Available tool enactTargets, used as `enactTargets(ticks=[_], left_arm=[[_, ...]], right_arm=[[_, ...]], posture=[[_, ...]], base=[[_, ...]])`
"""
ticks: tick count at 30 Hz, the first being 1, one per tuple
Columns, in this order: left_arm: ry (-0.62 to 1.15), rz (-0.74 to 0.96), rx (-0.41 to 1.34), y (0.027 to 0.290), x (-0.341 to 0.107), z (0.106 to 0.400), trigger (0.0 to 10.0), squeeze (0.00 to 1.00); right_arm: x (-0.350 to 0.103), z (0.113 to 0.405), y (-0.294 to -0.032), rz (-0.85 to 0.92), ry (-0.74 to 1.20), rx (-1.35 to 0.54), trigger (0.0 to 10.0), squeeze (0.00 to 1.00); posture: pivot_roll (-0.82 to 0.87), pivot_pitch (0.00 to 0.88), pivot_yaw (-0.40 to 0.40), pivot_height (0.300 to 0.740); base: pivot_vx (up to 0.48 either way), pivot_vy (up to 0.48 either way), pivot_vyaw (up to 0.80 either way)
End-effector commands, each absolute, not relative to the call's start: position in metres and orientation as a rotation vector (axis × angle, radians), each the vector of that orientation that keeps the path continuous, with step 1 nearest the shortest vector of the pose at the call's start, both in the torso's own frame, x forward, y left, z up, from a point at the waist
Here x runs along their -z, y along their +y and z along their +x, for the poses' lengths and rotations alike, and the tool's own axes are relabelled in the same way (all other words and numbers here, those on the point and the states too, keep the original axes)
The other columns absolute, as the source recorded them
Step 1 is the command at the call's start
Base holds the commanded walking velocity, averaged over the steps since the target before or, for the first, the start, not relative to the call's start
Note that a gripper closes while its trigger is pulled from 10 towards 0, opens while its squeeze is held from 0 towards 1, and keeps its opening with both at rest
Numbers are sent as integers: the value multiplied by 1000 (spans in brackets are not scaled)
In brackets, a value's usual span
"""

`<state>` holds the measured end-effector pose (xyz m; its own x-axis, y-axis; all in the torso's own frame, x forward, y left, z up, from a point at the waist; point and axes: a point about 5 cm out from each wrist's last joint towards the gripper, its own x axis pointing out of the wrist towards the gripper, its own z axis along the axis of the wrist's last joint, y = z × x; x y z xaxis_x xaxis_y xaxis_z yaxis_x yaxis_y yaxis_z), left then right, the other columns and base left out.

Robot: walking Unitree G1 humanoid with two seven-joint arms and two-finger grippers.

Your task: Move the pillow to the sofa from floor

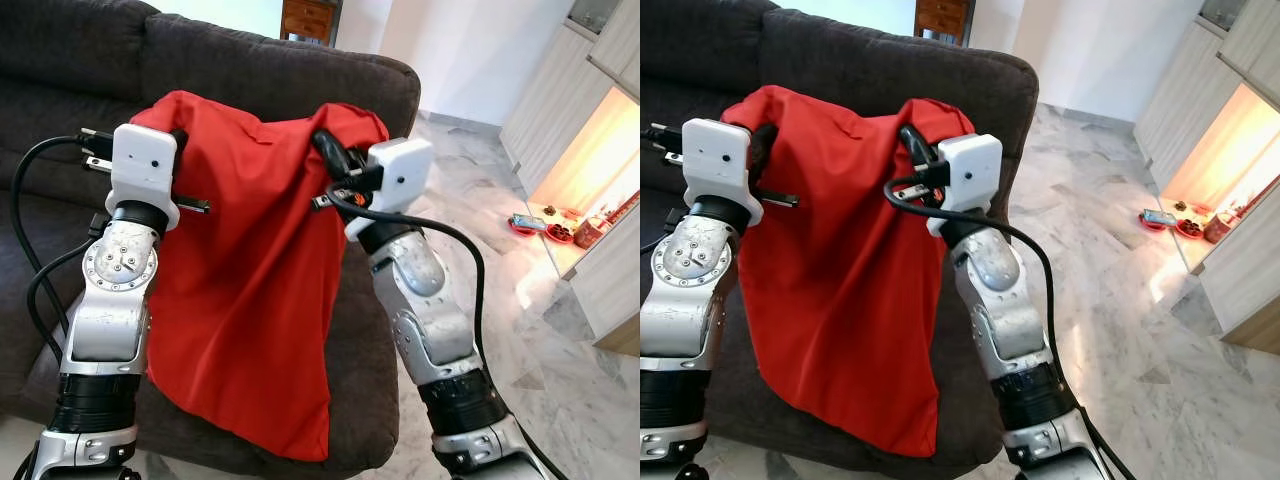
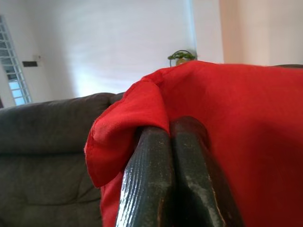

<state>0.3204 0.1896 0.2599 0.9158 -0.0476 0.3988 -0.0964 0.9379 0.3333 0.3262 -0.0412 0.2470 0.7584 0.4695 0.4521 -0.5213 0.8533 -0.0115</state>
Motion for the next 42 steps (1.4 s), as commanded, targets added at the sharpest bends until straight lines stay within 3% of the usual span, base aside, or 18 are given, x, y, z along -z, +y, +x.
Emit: enactTargets(ticks=[1,23,42], left_arm=[[-442,356,0,182,-262,318,10000,0],[-456,344,-1,180,-262,319,10000,0],[-473,336,-16,180,-265,318,10000,0]], right_arm=[[-260,326,-43,124,-520,-535,10000,0],[-252,321,-40,91,-516,-566,10000,0],[-250,317,-38,70,-515,-583,10000,0]], posture=[[177,0,-187,740],[170,0,-183,740],[166,0,-186,740]], base=[[0,0,0],[0,0,459],[0,0,49]])
